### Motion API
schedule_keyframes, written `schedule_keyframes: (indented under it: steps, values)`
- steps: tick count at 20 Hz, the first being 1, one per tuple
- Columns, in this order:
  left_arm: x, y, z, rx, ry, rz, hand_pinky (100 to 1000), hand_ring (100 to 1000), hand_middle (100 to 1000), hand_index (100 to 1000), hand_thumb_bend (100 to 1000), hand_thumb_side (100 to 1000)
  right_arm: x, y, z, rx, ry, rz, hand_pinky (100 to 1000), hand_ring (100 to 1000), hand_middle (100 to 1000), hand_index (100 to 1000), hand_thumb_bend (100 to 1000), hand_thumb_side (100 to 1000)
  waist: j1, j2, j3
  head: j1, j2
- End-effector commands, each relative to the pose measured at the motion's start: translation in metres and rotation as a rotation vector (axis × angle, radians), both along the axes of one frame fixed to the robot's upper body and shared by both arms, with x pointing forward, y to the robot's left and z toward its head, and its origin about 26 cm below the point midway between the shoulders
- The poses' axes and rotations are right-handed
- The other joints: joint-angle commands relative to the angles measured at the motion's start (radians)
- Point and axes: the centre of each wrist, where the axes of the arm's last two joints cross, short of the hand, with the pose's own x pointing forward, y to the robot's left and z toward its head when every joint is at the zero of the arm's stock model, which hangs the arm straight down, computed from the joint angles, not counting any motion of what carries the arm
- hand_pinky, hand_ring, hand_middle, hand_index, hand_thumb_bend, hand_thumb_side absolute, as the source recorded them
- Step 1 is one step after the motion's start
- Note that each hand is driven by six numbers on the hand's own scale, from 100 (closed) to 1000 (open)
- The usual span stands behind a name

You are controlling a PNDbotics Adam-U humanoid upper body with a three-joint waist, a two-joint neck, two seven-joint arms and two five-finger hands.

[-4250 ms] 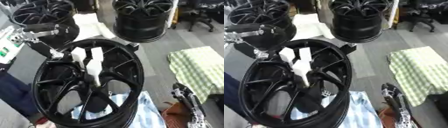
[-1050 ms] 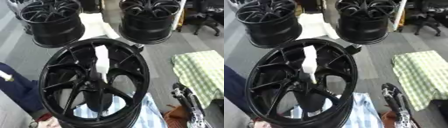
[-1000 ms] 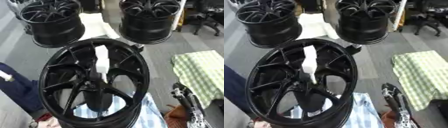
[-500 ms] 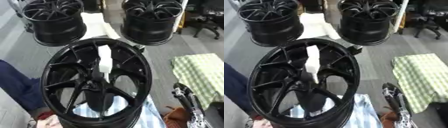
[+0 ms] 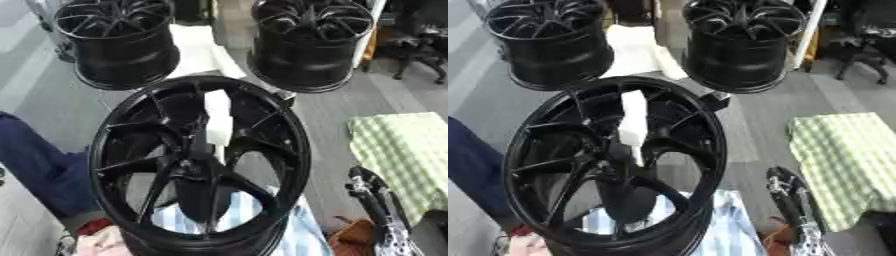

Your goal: Pull the pin out of the wheel hub.

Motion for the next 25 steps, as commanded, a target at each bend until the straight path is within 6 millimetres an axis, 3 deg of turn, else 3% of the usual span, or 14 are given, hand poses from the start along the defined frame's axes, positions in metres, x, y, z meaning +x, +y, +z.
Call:
schedule_keyframes:
  steps: [1, 13, 25]
  values:
    - [0.002, -0.009, 0.003, -0.045, -0.012, 0.046, 707, 1000, 609, 795, 100, 878, 0.004, -0.002, 0.007, -0.001, -0.025, 0.002, 726, 699, 725, 860, 220, 702, 0.0, -0.004, -0.001, 0.001, -0.003]
    - [0.009, -0.03, 0.004, -0.15, -0.034, 0.01, 702, 1000, 601, 792, 100, 872, 0.004, -0.002, 0.007, -0.006, -0.024, 0.001, 725, 699, 725, 859, 218, 704, -0.001, -0.002, -0.001, 0.003, -0.003]
    - [0.009, -0.034, 0.007, -0.201, -0.049, -0.033, 702, 1000, 600, 793, 100, 877, 0.003, -0.002, 0.007, -0.007, -0.022, -0.001, 725, 699, 725, 859, 220, 704, -0.002, -0.002, -0.001, 0.003, -0.003]
